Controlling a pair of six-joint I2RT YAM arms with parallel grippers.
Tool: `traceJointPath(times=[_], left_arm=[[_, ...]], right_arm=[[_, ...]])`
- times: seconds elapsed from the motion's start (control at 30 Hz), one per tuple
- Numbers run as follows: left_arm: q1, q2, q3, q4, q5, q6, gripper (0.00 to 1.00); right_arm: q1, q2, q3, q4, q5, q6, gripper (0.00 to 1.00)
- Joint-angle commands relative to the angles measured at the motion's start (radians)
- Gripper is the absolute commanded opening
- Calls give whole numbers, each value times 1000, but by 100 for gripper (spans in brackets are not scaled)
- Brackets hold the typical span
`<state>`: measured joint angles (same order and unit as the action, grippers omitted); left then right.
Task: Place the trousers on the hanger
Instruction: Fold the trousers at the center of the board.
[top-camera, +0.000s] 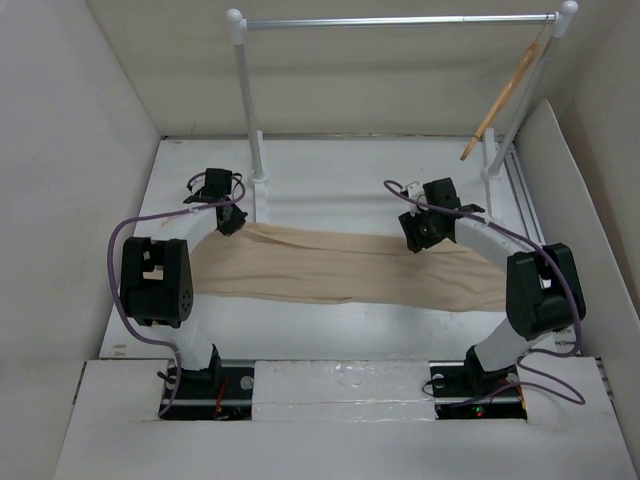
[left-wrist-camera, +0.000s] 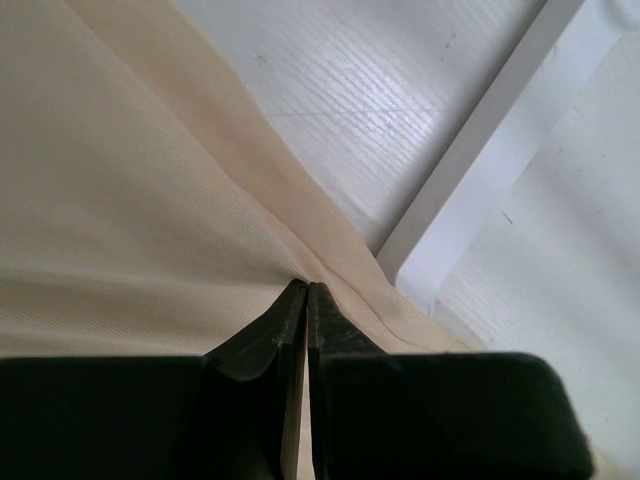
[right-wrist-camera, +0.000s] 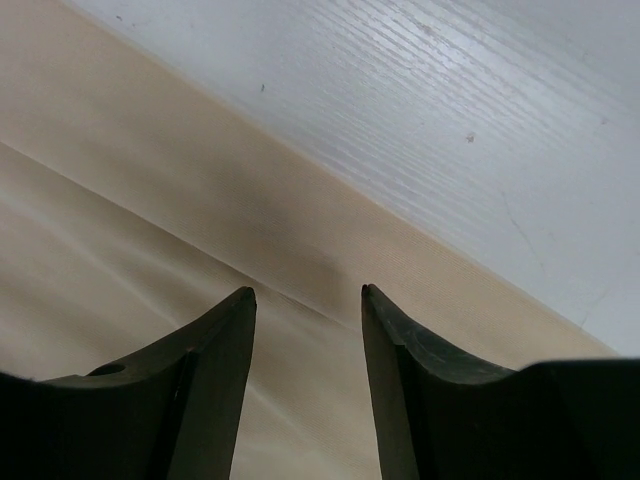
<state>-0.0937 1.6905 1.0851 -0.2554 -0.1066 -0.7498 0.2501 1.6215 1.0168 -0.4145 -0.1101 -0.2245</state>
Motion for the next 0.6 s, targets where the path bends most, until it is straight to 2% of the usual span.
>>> traceJointPath(times=[0.0,0.37,0.57], left_arm=[[14,-48,50,-12,2,4,0],[25,72,139,-35,-7,20,0],[25,86,145,-25,1,18,0]], right_arm=[[-28,-57,-17,-20,24,-35,52],[-110,31,28,-38,35,-91,54],[-110,-18,-4,-43,7,-96,54]])
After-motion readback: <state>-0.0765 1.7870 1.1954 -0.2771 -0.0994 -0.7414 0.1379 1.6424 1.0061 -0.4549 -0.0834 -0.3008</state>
